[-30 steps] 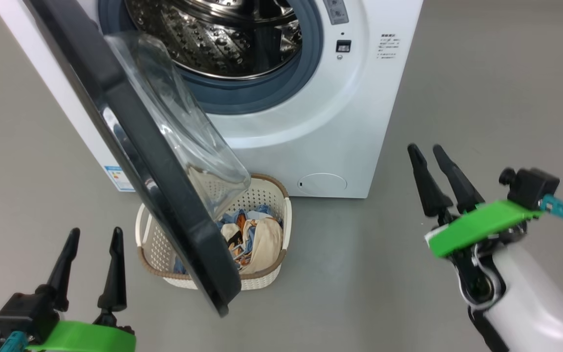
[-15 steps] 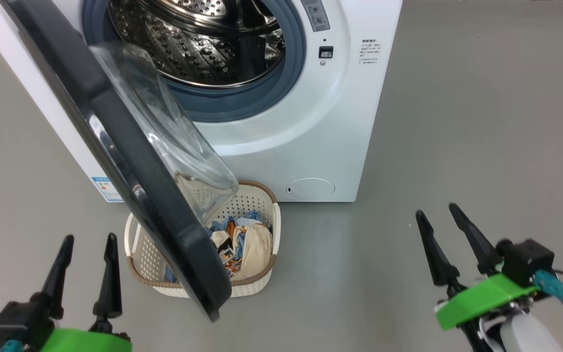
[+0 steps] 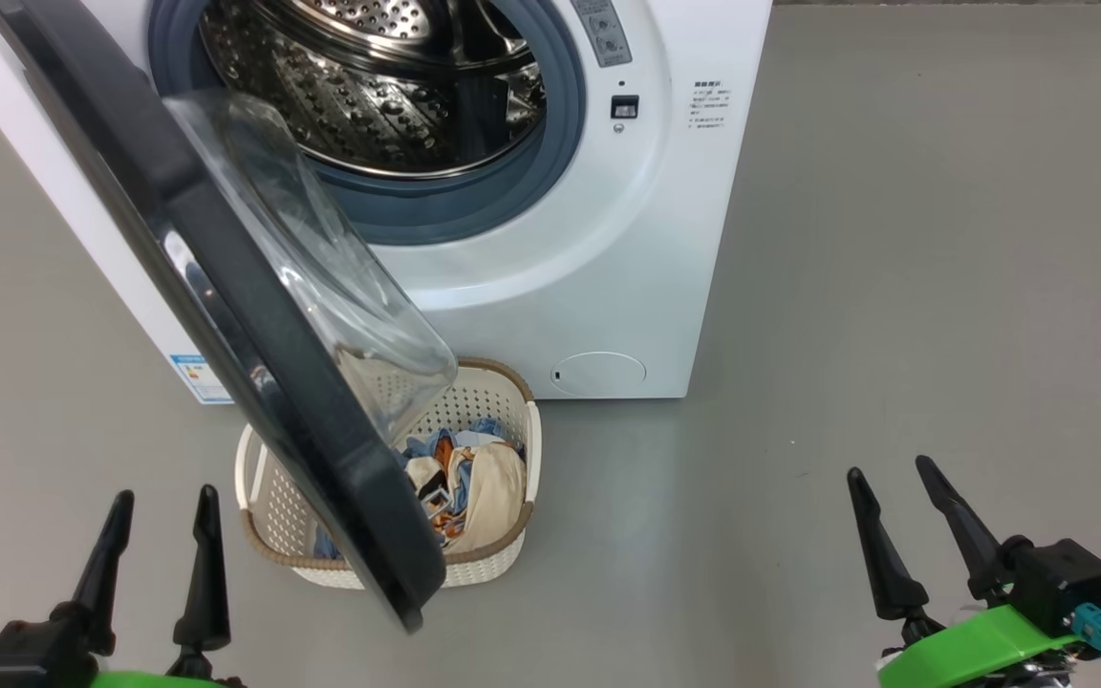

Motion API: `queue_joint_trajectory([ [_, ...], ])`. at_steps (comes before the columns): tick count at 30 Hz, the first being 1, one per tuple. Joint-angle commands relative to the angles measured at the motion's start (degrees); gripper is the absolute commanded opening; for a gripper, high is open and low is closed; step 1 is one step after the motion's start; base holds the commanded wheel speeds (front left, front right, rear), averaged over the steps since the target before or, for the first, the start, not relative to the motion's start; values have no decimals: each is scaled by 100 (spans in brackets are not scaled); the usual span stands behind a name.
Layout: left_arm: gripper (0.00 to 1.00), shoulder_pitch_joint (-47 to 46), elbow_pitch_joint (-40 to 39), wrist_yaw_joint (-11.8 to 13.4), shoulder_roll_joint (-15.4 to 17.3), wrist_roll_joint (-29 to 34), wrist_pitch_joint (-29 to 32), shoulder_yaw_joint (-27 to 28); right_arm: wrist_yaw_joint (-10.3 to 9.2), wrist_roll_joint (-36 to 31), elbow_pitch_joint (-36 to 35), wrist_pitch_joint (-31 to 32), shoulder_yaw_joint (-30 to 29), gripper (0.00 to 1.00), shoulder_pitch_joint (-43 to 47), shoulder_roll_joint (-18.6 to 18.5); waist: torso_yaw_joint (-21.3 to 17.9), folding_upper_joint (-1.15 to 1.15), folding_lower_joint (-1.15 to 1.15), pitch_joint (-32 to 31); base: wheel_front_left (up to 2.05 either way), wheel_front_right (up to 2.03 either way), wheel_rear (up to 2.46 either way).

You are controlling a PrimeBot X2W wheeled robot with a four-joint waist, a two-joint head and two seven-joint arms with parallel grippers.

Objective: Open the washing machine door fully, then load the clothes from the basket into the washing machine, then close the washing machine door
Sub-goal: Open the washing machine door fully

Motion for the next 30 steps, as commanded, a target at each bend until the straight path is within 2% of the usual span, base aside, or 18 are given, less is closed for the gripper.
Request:
queue_joint_trajectory([
  [1, 100, -73, -180, -9, 57, 48, -37, 211, 17, -68, -204, -67, 83, 100, 24, -4, -6, 0, 0, -5, 0, 0, 0],
  [12, 100, 25, -211, -9, 28, 42, -37, 230, 17, -305, -421, -68, -104, 100, 182, 85, -79, 0, 0, -19, 0, 0, 0],
  [30, 100, 70, -80, -9, 70, 73, -37, 110, 17, -480, -345, -68, -228, 100, 134, 216, -66, 0, 0, 4, 0, 0, 0],
])
